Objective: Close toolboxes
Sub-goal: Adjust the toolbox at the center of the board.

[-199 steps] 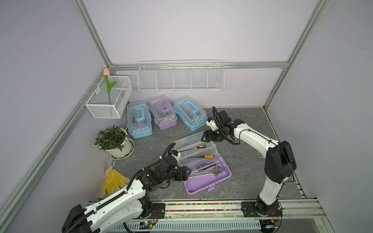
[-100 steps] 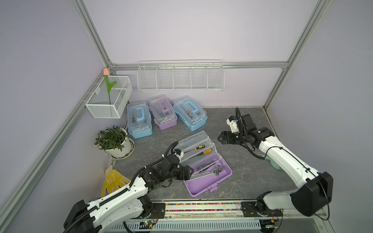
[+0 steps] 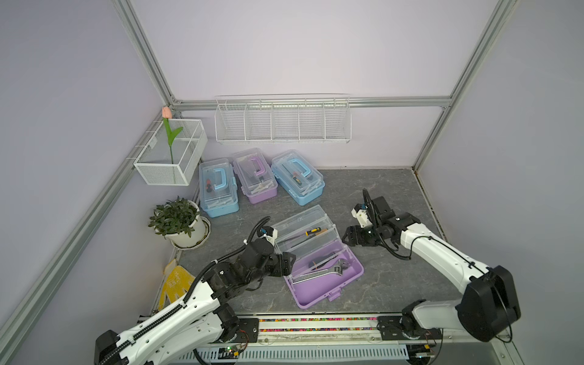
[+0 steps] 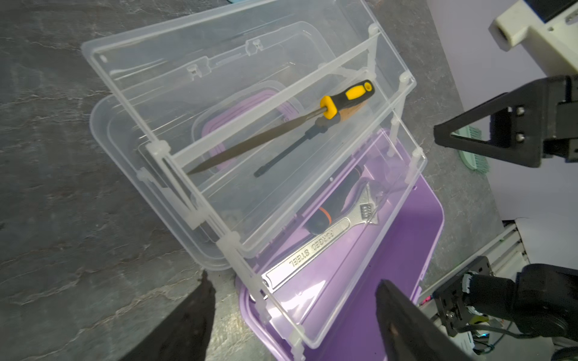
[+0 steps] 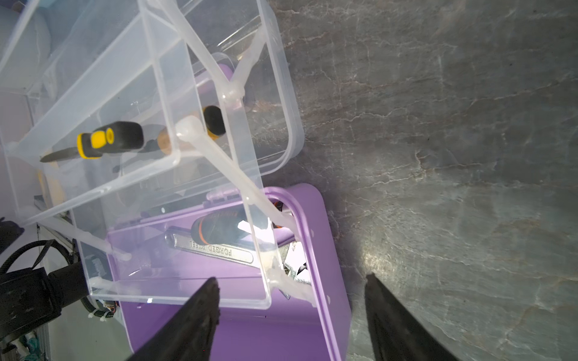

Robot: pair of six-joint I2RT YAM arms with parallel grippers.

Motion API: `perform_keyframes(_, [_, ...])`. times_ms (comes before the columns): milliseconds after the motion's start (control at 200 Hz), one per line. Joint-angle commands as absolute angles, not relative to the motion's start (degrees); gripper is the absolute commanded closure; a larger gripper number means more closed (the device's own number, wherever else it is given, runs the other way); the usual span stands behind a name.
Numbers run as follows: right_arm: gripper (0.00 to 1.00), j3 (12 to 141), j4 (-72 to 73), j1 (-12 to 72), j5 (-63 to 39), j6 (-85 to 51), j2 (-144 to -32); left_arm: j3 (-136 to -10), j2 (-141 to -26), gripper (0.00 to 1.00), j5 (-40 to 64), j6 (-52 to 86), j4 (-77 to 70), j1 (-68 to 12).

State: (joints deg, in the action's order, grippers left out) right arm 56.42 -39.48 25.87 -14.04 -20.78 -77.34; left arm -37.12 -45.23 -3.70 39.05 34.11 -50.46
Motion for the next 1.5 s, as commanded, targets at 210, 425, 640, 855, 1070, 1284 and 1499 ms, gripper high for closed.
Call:
perform_keyframes(210, [0.38,51.2,-40.2,26.3,-13.9,-22.0,-71.5,-39.1,-47.0,0.18,-2.3,38.1,35.4,-44.1])
perform_keyframes(425, [0.44,50.7,-37.7,26.3,-15.3,-22.6,-73.0,-37.6,-47.2,0.21,-3.8,39.6,34.9,-43.3])
perform_keyframes(640, [0.47,48.1,-36.1,26.7,-16.8,-24.2,-72.1,-35.8,-48.3,0.26,-3.5,40.4,30.5,-42.4])
perform_keyframes(855, [0.49,46.3,-40.8,31.5,-10.3,-28.8,-68.8,-38.4,-49.3,0.27,-4.5,38.3,32.0,-41.8])
perform_keyframes(1070, [0.5,41.1,-42.1,32.9,-7.4,-33.0,-65.9,-40.1,-51.5,0.27,-3.5,36.9,32.2,-41.3])
perform_keyframes(1284, [0.52,38.9,-44.6,33.3,-2.8,-35.5,-63.1,-44.6,-52.3,0.27,-6.6,32.7,36.0,-40.3])
perform_keyframes(1499, [0.66,40.8,-42.6,32.8,-2.1,-31.4,-70.0,-50.3,-53.8,0.27,-8.3,28.6,38.7,-38.9])
